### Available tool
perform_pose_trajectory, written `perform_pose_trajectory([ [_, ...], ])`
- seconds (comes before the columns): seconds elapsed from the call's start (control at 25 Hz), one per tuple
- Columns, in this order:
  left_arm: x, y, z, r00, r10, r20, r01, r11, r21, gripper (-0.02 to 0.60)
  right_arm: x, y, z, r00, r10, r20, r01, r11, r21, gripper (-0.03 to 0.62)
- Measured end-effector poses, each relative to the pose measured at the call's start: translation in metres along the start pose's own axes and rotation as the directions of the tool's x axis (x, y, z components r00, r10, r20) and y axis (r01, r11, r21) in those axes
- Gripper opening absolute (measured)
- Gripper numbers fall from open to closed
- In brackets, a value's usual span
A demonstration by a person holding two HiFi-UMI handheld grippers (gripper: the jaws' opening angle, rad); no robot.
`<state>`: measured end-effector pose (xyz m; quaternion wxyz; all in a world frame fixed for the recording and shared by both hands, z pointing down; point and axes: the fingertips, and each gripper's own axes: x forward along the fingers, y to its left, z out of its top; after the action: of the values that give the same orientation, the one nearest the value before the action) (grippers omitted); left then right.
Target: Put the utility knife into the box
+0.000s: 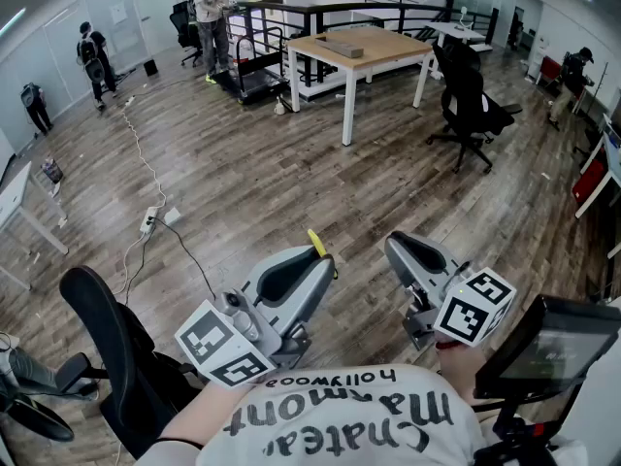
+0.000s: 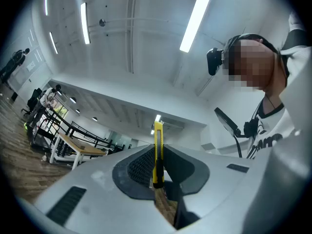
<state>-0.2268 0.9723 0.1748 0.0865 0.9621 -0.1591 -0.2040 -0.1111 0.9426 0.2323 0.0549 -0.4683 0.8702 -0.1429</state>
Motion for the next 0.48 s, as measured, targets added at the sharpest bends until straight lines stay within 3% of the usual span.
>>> perform_pose_trajectory([
  [0.48,-0.0014,-0.0014,-0.0025,1.000,-0.001,0.004,0.001,1.000,-0.004,0.051,-0.0051,-0.0013,-0.0037,1.000,-0.004,0.001,0.004,1.000,-0.003,0.052],
])
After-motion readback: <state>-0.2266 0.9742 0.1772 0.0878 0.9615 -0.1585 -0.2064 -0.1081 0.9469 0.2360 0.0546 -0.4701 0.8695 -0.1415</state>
